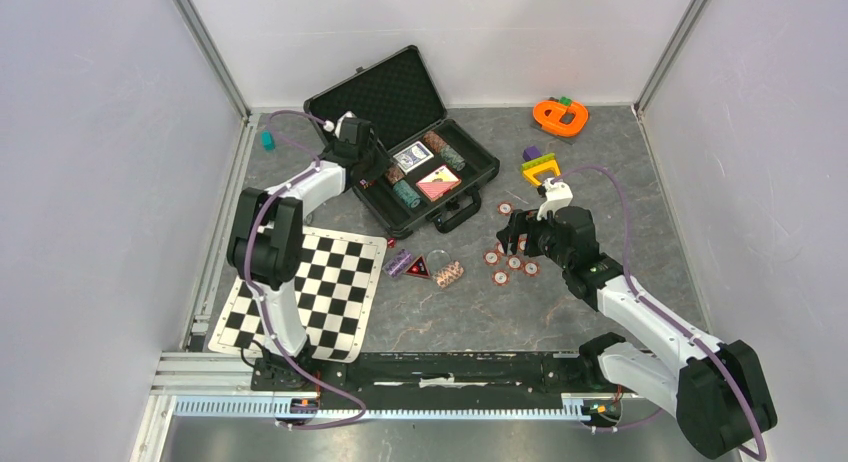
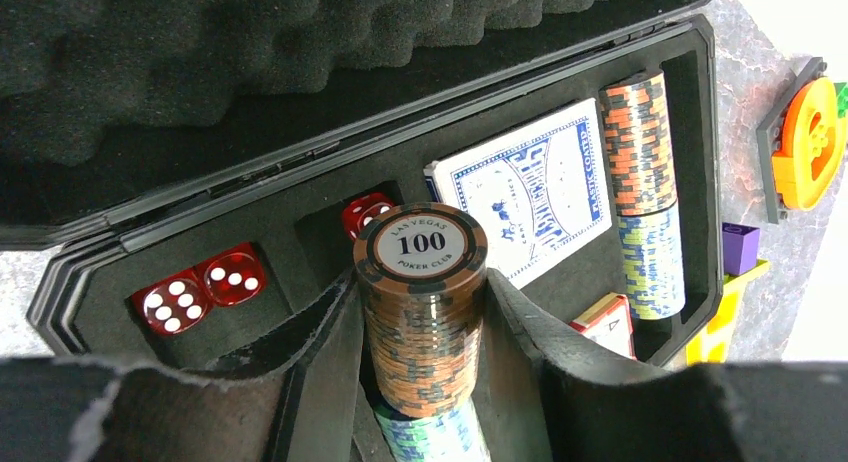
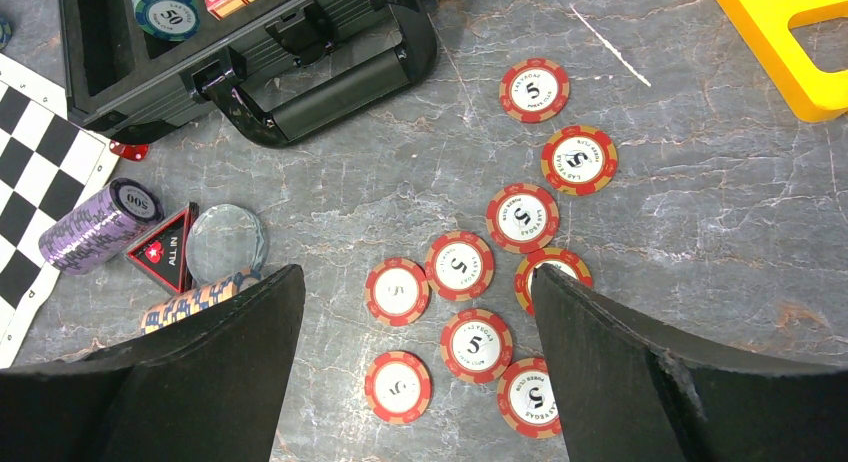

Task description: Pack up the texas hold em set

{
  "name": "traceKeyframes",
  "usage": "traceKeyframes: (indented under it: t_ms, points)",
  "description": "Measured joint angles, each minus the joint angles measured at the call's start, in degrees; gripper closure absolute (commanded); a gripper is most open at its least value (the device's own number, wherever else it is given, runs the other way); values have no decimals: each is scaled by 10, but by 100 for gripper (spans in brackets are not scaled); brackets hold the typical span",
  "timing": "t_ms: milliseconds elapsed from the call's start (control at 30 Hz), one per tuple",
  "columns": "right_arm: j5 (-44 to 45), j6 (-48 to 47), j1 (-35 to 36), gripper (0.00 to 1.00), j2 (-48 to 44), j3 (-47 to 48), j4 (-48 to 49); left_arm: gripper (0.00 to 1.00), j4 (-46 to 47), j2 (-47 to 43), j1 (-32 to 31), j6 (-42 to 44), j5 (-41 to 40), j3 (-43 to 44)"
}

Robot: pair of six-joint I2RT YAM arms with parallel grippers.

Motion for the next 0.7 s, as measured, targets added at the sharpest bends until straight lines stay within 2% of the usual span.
traceKeyframes:
  t_ms: [267, 700]
  points:
    - [0, 0, 0, 11, 2, 0, 0, 98, -31, 19, -1, -2, 25, 13]
    - [0, 0, 0, 11, 2, 0, 0, 98, -29, -5, -34, -32, -7, -17]
